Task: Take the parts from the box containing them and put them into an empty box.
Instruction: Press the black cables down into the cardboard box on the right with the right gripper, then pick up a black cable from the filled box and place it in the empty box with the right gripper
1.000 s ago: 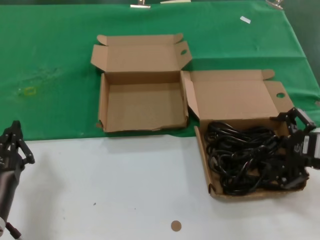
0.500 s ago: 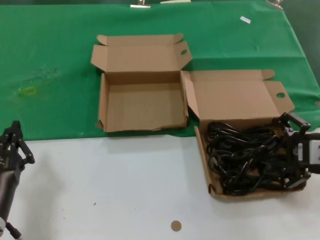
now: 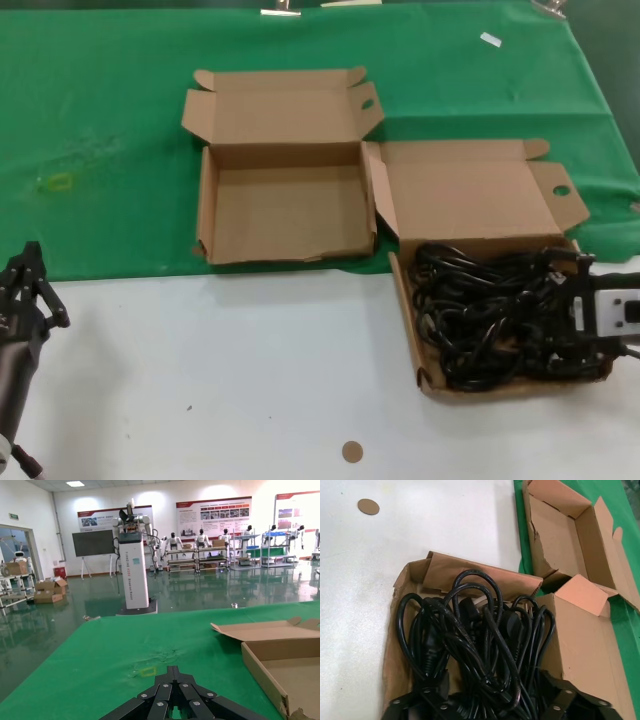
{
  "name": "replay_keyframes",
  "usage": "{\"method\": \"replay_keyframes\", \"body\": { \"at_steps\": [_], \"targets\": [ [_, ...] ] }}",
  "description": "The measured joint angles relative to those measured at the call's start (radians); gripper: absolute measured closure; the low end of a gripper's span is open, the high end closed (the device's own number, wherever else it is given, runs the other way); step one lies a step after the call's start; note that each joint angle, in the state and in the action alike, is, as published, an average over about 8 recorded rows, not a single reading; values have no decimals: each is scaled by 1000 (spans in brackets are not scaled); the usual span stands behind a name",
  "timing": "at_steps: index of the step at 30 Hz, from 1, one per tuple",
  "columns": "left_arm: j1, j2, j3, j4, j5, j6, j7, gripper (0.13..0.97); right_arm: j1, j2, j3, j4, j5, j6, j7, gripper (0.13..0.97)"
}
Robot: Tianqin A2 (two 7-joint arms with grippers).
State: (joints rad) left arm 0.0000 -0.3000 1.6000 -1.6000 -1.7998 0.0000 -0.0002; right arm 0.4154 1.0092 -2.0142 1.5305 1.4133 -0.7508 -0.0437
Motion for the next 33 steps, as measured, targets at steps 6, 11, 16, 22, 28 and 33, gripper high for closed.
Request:
{"method": "replay_keyframes", "body": {
  "at_steps": [6, 11, 16, 22, 28, 33],
  "targets": [
    [0, 0, 0, 0, 0, 0, 0, 953, 16, -35, 8, -17, -34, -25, -4, 479],
    [0, 0, 0, 0, 0, 0, 0, 953, 28, -59, 13, -33, -54, -42, -13, 589],
    [0, 0, 0, 0, 0, 0, -1, 953, 31, -73, 19, -43, -69, -55, -20, 699],
    [0, 0, 0, 0, 0, 0, -1, 953, 27, -73, 34, -41, -76, -66, -25, 753],
    [0, 0, 0, 0, 0, 0, 0, 953, 11, -57, 55, -17, -76, -75, -20, 845],
    [0, 0, 0, 0, 0, 0, 0, 953, -4, -37, 76, 19, -72, -84, -4, 857]
  ]
}}
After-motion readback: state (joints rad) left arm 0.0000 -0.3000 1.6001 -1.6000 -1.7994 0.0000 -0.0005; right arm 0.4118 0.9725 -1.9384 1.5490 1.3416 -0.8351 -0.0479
